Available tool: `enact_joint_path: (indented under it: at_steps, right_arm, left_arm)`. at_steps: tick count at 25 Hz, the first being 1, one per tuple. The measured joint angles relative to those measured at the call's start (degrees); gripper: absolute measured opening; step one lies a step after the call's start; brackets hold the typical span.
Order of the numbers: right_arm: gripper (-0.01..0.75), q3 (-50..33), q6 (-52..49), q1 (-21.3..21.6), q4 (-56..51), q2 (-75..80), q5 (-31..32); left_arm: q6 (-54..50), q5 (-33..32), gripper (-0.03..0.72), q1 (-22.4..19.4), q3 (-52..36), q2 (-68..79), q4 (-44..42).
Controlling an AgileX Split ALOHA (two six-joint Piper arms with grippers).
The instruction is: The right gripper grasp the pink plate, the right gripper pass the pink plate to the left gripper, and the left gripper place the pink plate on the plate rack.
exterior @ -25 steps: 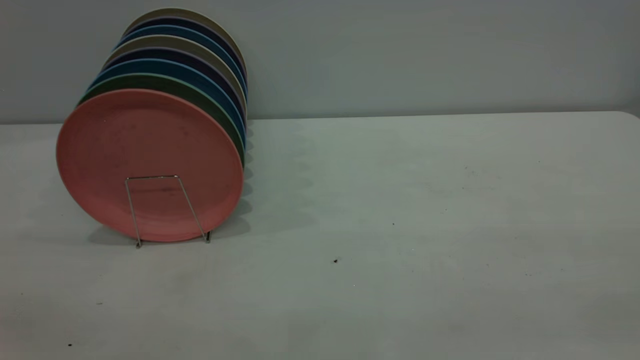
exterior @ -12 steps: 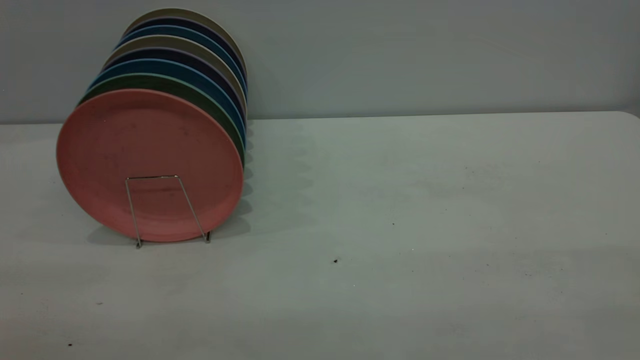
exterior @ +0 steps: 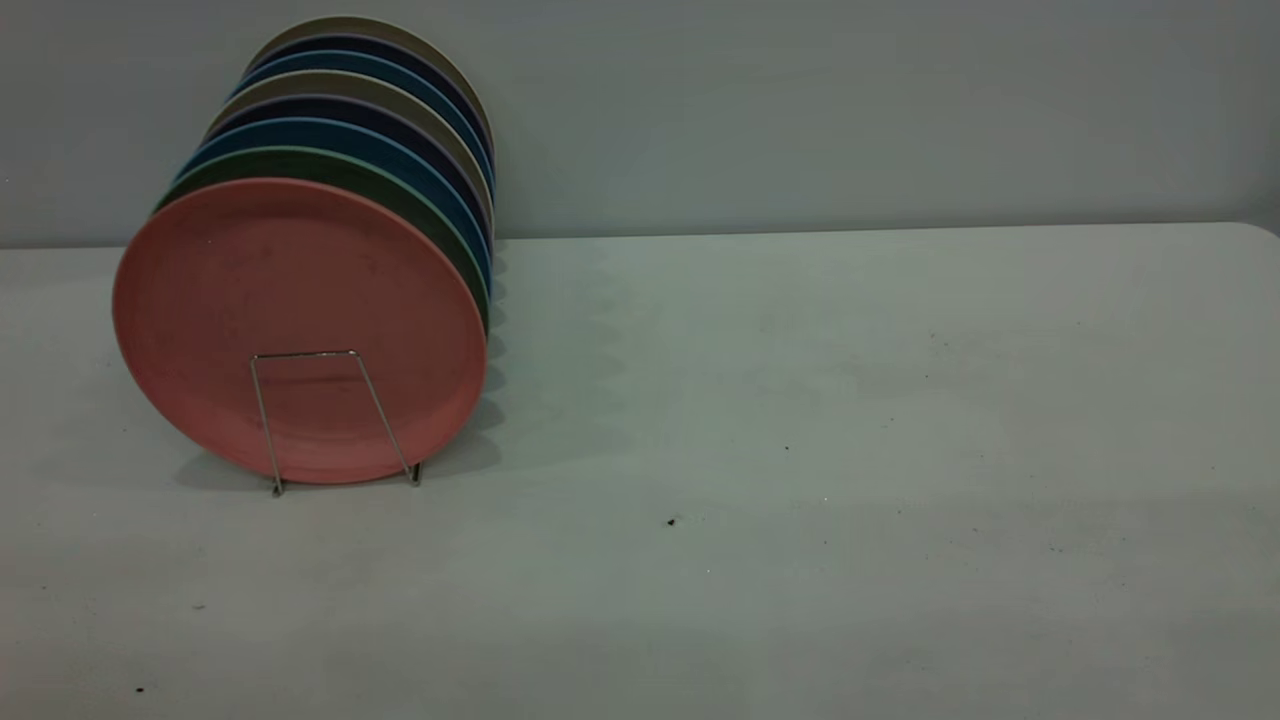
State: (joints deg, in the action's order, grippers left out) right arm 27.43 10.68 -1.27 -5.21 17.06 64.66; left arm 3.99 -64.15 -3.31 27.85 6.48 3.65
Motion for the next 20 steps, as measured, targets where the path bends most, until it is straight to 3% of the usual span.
enact_joint_path:
  at_steps: [12, 20]
  right_arm:
    - [0.286, -0.11, -0.06, 0.0, 0.0, -17.58, 0.33]
    - [0.235, -0.11, -0.06, 0.0, 0.0, -18.11, 0.47]
  left_arm:
    - [-0.06, -0.25, 0.445, 0.24, 0.0, -6.34, 0.0]
    - [-0.1, -0.6, 0.445, 0.59, 0.0, -7.73, 0.0]
